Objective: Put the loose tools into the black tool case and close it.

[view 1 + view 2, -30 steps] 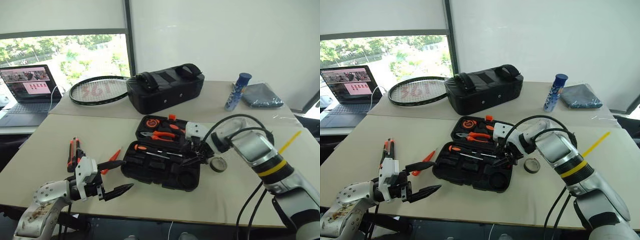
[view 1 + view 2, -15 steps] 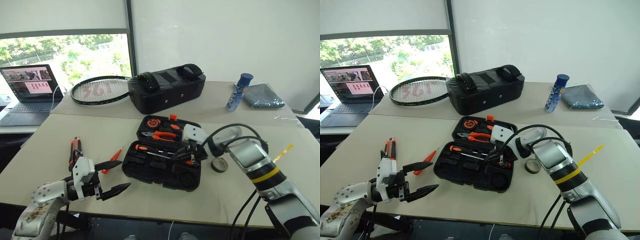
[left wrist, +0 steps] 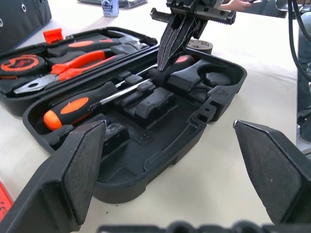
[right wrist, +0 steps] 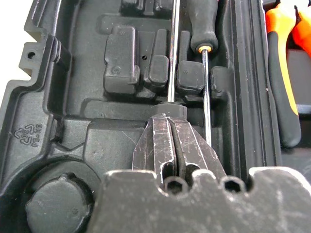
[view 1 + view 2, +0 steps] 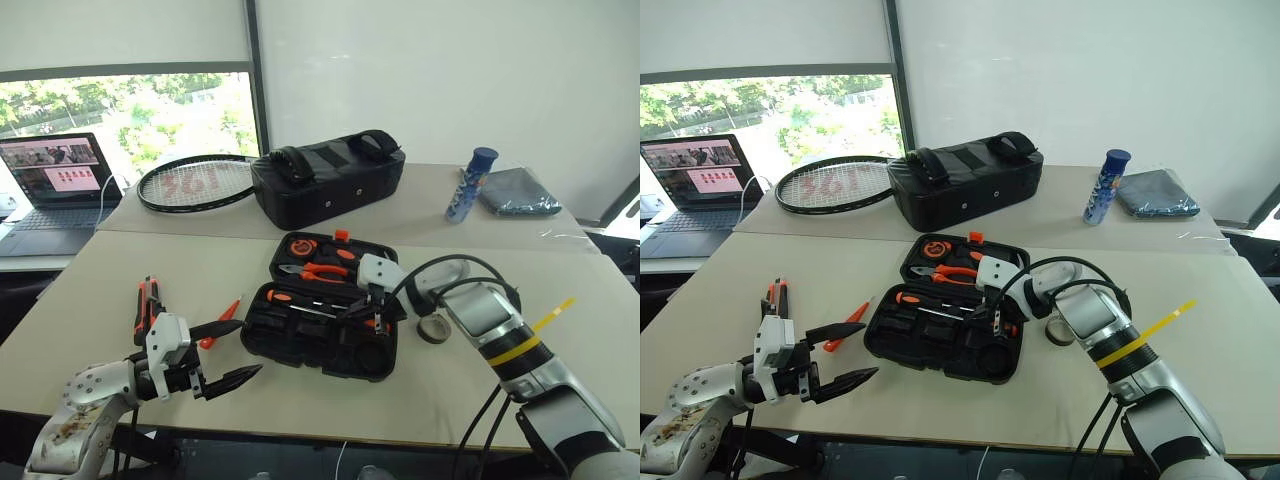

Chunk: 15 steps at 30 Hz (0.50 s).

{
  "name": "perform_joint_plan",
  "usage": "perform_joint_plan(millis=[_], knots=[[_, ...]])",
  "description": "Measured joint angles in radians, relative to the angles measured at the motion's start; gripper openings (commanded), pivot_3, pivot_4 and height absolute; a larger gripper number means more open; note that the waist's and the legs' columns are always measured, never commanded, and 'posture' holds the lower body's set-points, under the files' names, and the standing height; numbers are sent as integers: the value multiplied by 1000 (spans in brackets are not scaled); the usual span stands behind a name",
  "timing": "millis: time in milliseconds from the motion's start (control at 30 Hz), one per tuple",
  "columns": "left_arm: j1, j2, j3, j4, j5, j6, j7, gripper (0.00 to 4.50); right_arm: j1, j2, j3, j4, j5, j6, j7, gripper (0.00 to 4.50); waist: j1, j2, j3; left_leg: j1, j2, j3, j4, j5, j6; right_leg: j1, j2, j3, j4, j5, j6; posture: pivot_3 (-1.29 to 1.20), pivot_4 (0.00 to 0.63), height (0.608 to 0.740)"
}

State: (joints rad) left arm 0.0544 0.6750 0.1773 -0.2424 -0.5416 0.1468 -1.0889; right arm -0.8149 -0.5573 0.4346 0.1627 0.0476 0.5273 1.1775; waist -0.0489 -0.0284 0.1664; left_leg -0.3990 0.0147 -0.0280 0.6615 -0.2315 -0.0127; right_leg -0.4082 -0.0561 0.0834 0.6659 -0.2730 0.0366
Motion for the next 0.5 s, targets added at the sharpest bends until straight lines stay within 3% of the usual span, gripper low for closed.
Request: perform_joint_plan(millis=[333, 500], knots=[[-2, 7, -1, -30, 3, 33, 21, 4500, 38, 15, -37, -22, 4, -5, 1, 66, -4, 0, 0, 6, 0, 0, 0, 0, 0, 7, 1, -1, -1, 0, 0, 0, 150, 740], [6, 18, 14, -28, 2, 32, 16, 4500, 145, 2, -228, -158, 156, -69, 8, 66, 5, 0, 0, -1, 1, -3, 0, 0, 0, 2, -1, -3, -2, 0, 0, 0, 150, 740]])
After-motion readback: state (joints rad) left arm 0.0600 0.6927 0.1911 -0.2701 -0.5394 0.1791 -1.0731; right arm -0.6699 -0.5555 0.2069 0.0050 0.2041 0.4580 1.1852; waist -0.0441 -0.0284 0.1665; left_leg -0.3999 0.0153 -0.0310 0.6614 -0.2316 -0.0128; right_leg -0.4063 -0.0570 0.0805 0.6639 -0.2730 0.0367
